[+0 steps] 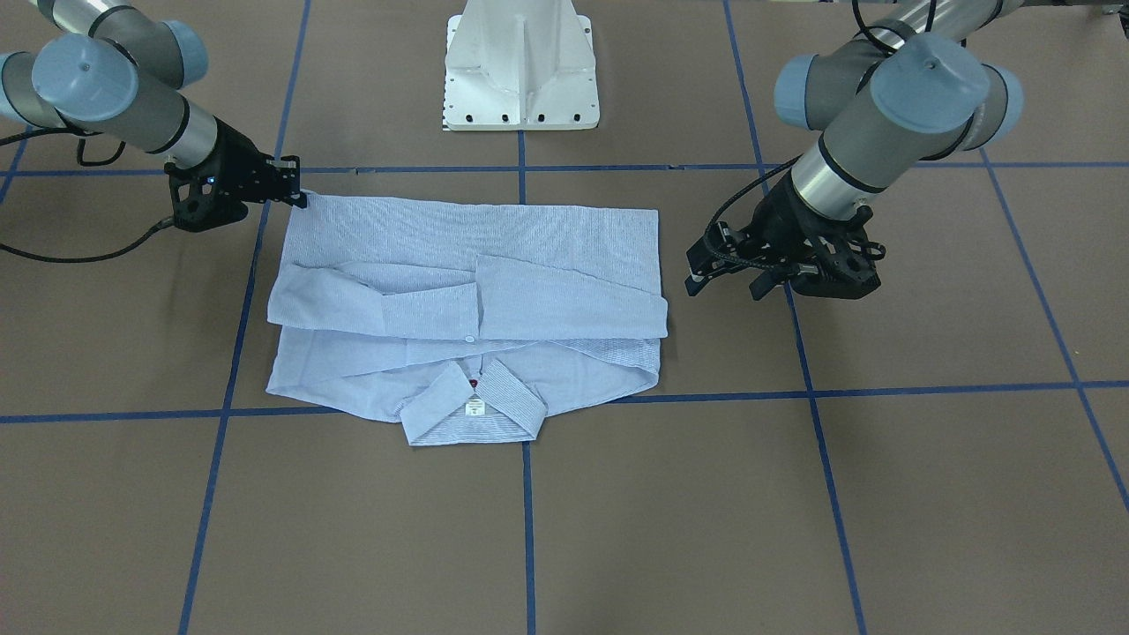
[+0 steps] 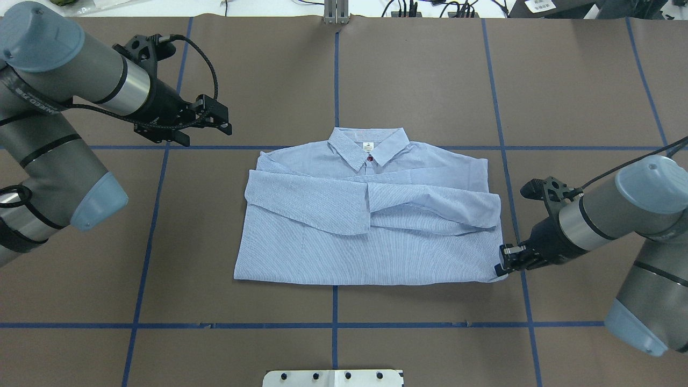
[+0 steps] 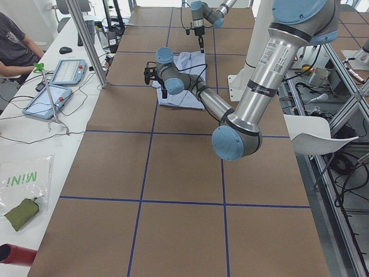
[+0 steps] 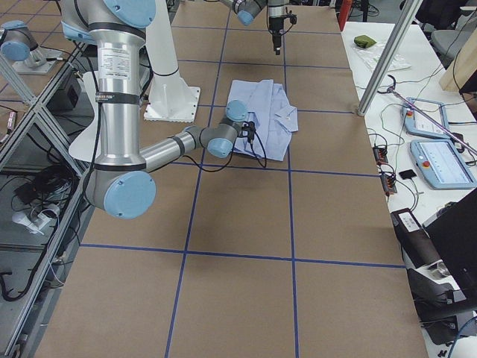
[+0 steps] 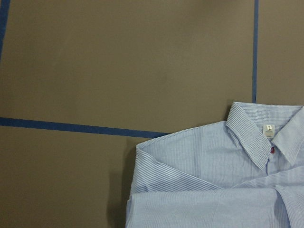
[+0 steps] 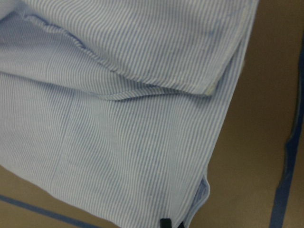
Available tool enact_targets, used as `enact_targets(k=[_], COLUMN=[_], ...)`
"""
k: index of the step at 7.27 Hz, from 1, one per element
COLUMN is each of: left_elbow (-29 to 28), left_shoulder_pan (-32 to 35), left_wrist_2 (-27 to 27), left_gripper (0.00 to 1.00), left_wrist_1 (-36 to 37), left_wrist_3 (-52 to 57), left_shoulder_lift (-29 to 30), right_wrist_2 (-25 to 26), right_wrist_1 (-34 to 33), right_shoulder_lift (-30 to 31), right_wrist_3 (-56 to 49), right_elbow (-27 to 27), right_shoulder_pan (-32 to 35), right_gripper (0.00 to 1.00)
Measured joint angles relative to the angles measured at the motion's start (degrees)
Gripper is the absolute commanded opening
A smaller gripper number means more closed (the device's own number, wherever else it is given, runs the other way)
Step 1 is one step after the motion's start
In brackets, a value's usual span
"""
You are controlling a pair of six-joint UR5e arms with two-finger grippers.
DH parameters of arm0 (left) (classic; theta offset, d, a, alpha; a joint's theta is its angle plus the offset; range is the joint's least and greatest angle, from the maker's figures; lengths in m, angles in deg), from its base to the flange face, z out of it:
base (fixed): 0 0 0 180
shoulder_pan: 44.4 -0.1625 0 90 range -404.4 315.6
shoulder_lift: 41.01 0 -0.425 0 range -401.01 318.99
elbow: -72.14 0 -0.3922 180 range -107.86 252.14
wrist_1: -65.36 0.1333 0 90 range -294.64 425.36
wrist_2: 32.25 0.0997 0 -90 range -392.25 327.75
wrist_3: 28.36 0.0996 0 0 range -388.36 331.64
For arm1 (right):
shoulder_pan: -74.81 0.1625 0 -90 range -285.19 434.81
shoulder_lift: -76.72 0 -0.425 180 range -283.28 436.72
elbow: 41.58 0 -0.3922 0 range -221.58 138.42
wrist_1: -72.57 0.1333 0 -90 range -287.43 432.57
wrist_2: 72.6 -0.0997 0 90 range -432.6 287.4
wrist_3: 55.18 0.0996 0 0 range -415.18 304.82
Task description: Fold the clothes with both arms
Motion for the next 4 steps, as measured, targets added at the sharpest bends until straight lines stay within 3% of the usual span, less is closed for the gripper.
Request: enact_targets(k=[2,4], left_elbow=[0.38,0.67], left_shoulder_pan=[-0.01,-0.01], left_wrist_2=[0.01,0.16], left_gripper=[1.00,1.00], left_wrist_1=[0.02,0.08], left_wrist_3=[0.02,0.02], left_shoulder_lift=[0.12,0.22], right_wrist_2=[-6.01,-15.09], right_wrist_1=[0.06,0.75], right_shoulder_lift=[4.54,9.80], right_wrist_3=[0.34,0.56], right_elbow=[3.15,5.58], right_shoulder_pan=[-3.39,-5.46], right_gripper=[0.00,0.00])
